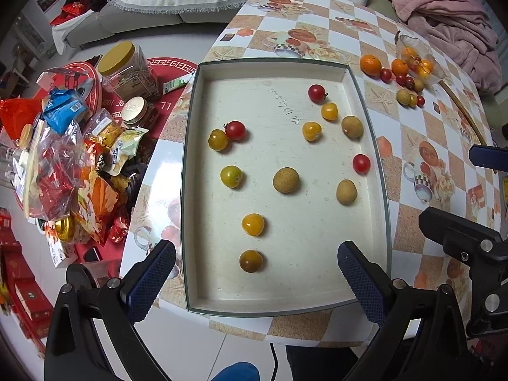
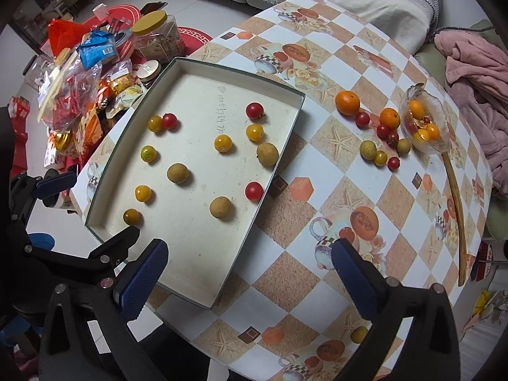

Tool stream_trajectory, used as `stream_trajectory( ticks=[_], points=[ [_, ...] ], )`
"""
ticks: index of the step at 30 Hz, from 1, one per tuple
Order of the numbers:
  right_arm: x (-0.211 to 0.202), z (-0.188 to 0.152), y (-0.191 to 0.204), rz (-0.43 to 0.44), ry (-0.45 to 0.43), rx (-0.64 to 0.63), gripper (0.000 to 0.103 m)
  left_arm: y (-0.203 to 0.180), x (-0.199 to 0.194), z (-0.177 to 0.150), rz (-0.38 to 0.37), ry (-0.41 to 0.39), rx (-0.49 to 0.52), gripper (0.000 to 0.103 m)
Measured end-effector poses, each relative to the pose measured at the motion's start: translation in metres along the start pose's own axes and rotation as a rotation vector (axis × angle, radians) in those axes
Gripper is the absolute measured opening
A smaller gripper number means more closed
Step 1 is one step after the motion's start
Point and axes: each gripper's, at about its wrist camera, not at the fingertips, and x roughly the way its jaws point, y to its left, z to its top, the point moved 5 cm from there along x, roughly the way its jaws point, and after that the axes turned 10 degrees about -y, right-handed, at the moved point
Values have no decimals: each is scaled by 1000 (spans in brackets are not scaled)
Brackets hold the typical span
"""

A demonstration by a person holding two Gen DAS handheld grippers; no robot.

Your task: Organize fruits

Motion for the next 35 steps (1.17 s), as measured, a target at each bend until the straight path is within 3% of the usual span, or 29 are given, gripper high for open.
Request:
stream_trajectory(
  ticks=[31,35],
  points=[
    [-5,1,-3,3,9,-12,103,-10,-4,-2,-3,12,36,103],
    [-3,-1,-3,8,14,-11,103,-13,-10,1,-20,-30,42,103]
  ],
)
